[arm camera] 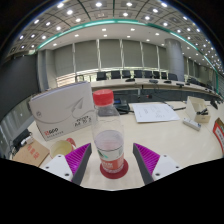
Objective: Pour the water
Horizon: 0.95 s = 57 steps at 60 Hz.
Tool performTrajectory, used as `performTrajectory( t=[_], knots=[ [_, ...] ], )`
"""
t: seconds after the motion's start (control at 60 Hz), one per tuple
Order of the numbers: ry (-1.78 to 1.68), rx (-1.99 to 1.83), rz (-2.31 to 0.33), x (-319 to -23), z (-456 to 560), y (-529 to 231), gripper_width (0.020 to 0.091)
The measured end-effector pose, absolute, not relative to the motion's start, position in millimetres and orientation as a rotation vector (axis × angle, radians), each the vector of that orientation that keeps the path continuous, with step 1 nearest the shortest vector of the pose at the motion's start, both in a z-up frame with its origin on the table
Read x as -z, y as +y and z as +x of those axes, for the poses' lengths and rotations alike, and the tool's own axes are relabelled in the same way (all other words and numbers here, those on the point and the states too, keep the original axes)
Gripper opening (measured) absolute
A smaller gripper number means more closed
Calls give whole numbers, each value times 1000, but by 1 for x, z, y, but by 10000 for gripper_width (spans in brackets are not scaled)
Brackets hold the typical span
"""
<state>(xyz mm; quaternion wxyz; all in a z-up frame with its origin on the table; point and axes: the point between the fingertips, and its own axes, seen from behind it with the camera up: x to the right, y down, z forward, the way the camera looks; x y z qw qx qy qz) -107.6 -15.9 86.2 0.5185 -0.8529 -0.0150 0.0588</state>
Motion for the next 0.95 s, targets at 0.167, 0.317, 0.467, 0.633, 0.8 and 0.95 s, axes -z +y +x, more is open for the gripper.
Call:
performTrajectory(
  t=[0.167, 0.317, 0.467, 0.633, 0.8, 0.95],
  knots=[
    [-31, -69, -2087, -126, -106, -60, 857],
    [-18, -32, -2152, -169, -111, -127, 860],
    [-17, 11, -2182, -214, -124, -203, 860],
    [-54, 39, -2169, -245, -137, -265, 859],
    [-69, 33, -2151, -261, -146, -300, 857],
    [-45, 13, -2161, -262, -152, -316, 857]
  ],
)
